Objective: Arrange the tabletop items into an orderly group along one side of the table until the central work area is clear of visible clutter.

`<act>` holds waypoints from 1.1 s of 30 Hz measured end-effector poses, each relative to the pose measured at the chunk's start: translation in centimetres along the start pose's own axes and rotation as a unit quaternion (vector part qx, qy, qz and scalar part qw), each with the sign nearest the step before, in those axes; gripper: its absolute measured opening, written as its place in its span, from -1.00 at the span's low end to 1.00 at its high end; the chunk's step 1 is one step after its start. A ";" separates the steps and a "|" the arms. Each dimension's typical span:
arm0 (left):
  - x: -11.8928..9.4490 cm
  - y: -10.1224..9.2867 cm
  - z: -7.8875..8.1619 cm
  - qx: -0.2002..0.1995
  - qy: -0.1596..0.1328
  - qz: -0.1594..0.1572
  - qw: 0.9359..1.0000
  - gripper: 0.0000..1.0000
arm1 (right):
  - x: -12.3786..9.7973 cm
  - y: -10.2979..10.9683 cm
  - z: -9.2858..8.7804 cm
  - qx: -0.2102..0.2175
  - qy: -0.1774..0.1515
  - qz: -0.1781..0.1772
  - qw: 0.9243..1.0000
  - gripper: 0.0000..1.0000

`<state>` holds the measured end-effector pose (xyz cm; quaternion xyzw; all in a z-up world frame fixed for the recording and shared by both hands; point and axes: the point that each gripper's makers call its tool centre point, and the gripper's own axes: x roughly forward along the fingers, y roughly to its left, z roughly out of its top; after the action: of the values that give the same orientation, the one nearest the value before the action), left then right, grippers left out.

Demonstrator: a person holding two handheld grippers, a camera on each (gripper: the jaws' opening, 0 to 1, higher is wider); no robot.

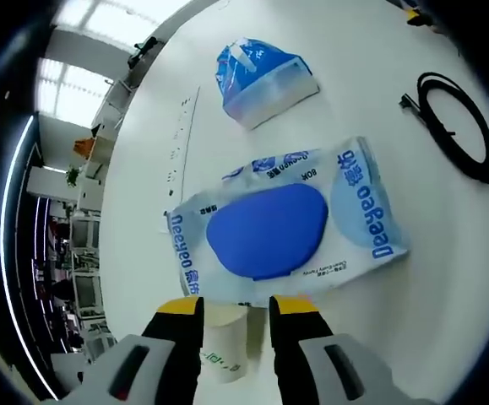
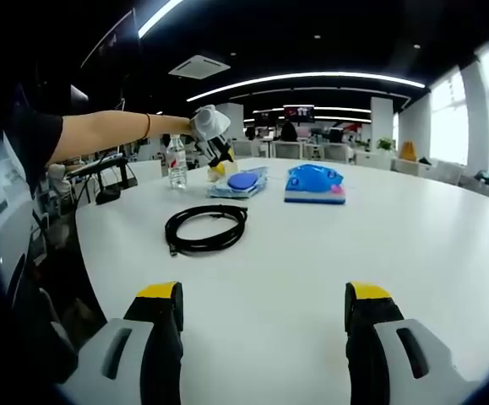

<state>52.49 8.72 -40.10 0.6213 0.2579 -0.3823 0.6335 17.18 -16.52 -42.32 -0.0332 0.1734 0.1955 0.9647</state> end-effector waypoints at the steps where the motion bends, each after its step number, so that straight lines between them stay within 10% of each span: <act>1: -0.1 -0.1 -0.2 0.014 0.011 -0.006 1.000 -0.41 | 0.0 0.0 0.0 0.001 0.000 0.000 1.000 0.50; 33: 1.6 -0.4 -1.8 0.078 0.083 -0.045 0.992 -0.45 | 0.5 -0.1 -0.1 -0.002 0.003 0.000 1.000 0.49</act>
<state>53.39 10.22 -41.77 0.6858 0.3070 -0.3766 0.5418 17.66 -16.46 -42.57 -0.0359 0.1754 0.1962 0.9641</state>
